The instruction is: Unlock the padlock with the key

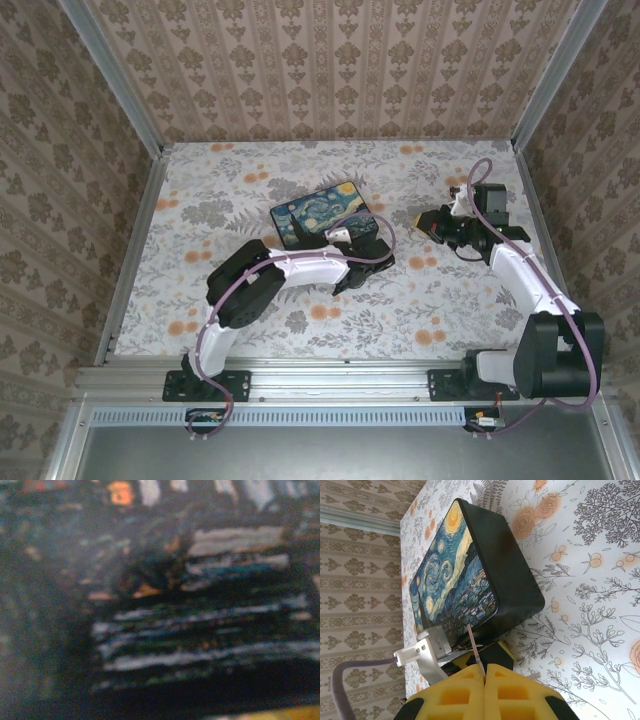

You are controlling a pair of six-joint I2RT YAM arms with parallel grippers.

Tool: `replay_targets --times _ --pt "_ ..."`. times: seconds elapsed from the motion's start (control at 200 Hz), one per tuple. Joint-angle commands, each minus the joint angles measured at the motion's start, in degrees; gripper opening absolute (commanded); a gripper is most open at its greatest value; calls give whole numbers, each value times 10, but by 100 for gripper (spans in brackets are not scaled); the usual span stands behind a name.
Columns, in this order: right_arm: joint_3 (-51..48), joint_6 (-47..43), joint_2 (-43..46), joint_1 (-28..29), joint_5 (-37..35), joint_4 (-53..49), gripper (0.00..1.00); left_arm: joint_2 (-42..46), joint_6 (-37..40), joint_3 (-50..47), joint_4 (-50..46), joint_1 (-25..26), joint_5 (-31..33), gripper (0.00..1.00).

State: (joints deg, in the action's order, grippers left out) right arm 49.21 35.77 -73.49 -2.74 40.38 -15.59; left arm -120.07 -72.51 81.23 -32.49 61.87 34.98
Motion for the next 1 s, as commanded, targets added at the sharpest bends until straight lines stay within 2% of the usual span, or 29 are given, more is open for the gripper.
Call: replay_targets --times 0.0,0.375,0.78,0.995 --pt "4 2 -9 5 16 8 0 -3 -26 5 26 -10 -12 60" --pt "-5 2 -19 7 17 18 0 51 -54 -38 72 -6 13 61" --pt "0 1 -29 13 28 19 0 52 -74 -53 80 -10 5 48" --pt "-5 -7 -26 13 31 14 0 63 -58 -67 97 -16 -4 37"
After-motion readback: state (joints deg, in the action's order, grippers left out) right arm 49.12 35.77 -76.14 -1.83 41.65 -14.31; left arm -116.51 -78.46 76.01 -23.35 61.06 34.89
